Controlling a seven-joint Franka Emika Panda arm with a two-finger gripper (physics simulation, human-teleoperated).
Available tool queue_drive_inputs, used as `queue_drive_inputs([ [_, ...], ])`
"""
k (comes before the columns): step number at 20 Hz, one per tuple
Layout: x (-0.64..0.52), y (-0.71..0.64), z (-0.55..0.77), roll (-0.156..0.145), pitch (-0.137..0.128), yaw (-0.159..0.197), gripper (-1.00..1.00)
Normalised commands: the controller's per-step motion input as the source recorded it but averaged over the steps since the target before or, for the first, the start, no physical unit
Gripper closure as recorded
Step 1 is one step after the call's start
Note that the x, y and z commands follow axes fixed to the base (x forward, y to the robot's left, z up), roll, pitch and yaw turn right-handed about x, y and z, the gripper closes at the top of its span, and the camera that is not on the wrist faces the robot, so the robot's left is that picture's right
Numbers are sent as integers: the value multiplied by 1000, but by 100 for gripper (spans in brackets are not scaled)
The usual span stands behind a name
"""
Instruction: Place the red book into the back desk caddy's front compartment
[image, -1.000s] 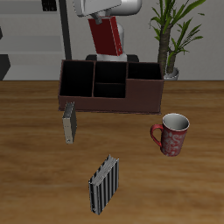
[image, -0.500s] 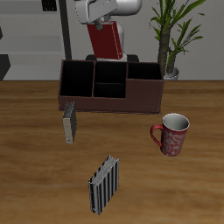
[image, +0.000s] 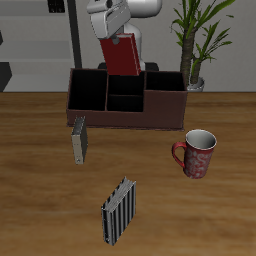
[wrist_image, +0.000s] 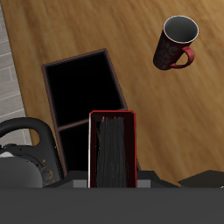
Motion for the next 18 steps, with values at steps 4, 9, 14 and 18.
queue_drive_inputs([
  [4, 43, 17, -193, -13, 47, 122, 100],
  [9, 65, 22, -45, 5, 0, 96, 100],
  [14, 112, -30, -46, 9, 15, 128, 100],
  [18, 102, -30, 6, 5, 2, 91, 100],
])
